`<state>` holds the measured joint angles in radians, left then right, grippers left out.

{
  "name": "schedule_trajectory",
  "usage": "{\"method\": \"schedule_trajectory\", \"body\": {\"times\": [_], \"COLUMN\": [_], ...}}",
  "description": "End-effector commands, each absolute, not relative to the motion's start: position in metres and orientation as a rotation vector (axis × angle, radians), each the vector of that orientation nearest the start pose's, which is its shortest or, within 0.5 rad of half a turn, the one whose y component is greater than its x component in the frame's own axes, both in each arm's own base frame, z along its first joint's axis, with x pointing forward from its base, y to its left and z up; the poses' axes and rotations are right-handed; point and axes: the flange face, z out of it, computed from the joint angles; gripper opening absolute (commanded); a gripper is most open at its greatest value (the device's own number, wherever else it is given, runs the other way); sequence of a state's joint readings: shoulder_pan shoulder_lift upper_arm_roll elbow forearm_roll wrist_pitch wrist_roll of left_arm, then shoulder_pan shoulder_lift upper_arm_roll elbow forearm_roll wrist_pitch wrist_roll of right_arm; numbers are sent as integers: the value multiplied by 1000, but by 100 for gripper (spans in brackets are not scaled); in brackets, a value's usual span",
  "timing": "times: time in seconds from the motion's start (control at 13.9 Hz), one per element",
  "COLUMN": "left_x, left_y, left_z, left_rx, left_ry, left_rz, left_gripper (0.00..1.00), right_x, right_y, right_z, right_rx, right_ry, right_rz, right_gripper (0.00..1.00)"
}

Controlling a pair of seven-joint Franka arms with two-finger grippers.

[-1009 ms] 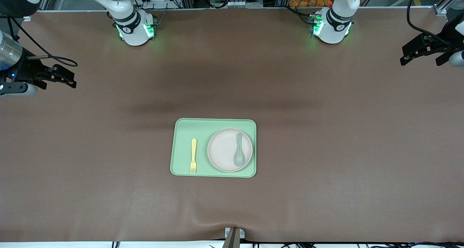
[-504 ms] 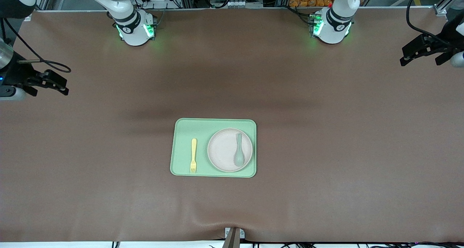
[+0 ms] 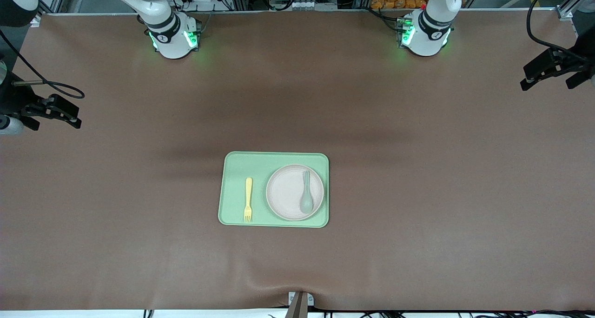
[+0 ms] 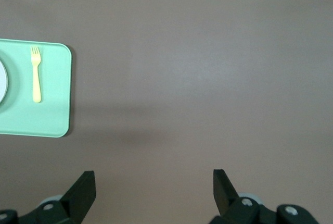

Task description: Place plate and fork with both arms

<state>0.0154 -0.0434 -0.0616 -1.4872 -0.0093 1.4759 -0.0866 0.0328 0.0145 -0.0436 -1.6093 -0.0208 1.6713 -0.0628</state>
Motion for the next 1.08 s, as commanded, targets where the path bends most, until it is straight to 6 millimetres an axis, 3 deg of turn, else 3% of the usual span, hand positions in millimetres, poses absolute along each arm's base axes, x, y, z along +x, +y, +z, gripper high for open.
{"method": "schedule_trajectory", "body": {"times": [0.0,1.01], "left_x": [535,538], "left_y": [-26,-36], "left_z": [678,671], "left_rx": [-3124,-3119], "left_ry": [-72,-44], "left_rz": [-71,-46], "left_gripper": [100,100], "right_x": [569,569], "right_y": [-7,-9], "right_z": [611,610], "right_rx": [-3187,-3186], "right_ry": [-117,-94], "right_rz": [-56,-49], "right_gripper": [100,100]}}
